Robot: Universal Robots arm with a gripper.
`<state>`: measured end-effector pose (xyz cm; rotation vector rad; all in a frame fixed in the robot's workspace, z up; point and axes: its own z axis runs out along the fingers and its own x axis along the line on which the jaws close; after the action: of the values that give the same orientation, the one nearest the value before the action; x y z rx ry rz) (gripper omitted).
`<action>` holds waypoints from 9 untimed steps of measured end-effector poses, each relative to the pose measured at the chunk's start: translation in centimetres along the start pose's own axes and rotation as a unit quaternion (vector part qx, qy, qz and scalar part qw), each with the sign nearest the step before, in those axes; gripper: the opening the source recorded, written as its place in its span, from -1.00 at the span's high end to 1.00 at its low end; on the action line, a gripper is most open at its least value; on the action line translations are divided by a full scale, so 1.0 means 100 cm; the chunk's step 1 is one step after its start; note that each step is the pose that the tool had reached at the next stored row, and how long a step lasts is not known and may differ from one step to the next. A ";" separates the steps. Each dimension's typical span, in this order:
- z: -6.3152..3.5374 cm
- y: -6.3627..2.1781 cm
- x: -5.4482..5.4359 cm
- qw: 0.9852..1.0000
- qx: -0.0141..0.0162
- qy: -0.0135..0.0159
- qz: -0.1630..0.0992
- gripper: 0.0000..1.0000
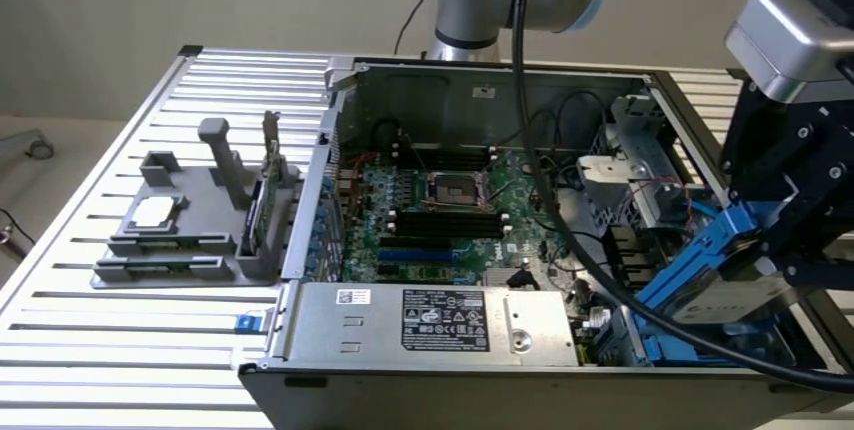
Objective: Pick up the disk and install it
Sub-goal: 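Insert the disk into the insertion slot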
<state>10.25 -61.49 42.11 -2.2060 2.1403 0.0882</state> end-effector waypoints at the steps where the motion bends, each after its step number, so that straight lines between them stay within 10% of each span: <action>1: 0.0008 0.0000 0.000 1.000 0.000 -0.001 -0.001 0.35; 9: 0.0064 0.0000 0.001 1.000 0.000 -0.003 -0.006 0.19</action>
<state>10.26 -61.50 41.47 -2.2154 2.1237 0.0959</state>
